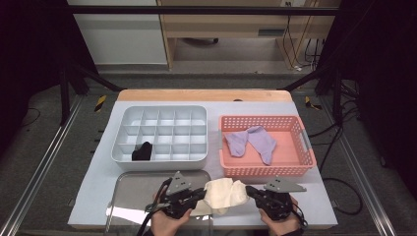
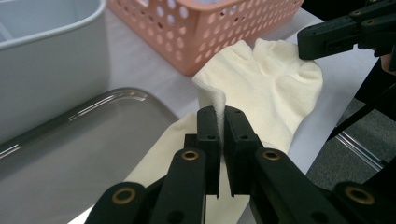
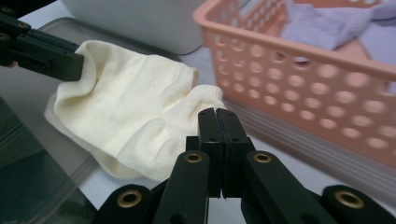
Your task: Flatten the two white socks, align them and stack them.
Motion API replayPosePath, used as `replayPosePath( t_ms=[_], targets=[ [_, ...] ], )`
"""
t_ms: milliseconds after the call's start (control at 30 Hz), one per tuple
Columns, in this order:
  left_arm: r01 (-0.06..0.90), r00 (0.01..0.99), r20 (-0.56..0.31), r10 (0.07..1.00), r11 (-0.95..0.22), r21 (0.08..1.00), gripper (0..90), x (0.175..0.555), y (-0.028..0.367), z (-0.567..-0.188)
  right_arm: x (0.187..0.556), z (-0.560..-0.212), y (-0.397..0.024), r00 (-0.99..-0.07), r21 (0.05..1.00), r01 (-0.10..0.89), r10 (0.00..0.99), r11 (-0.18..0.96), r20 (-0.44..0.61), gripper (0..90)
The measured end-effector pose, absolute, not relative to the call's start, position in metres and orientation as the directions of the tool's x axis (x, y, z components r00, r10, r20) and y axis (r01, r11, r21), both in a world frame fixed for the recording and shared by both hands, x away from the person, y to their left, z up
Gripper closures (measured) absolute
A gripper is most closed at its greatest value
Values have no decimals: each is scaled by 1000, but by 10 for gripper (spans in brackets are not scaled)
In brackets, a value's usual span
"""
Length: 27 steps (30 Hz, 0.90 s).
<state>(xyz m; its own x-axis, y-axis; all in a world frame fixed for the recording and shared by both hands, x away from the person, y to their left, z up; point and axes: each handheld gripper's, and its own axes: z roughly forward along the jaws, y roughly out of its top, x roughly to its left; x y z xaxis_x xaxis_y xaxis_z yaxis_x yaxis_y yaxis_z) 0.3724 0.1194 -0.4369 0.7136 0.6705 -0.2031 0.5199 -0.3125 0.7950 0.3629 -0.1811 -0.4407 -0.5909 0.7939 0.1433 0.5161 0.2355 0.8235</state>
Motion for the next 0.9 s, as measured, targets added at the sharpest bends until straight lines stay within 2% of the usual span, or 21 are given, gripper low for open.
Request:
replayPosePath(
  t_ms=[333, 733, 833, 900],
  targets=[
    [568, 679, -230, 698, -300, 767, 849, 369, 158, -452, 362, -453, -140, -651, 795, 526, 745, 302, 147, 900],
    [583, 674, -209, 708, -337, 739, 843, 368, 161, -464, 364, -472, -128, -649, 749, 565, 747, 346, 145, 898],
    [579, 664, -200, 721, -325, 748, 804, 368, 163, -463, 364, -473, -127, -651, 745, 570, 744, 346, 153, 888],
    [568, 652, -191, 734, -305, 764, 738, 368, 166, -460, 363, -472, -128, -651, 750, 565, 744, 345, 148, 869]
  ],
)
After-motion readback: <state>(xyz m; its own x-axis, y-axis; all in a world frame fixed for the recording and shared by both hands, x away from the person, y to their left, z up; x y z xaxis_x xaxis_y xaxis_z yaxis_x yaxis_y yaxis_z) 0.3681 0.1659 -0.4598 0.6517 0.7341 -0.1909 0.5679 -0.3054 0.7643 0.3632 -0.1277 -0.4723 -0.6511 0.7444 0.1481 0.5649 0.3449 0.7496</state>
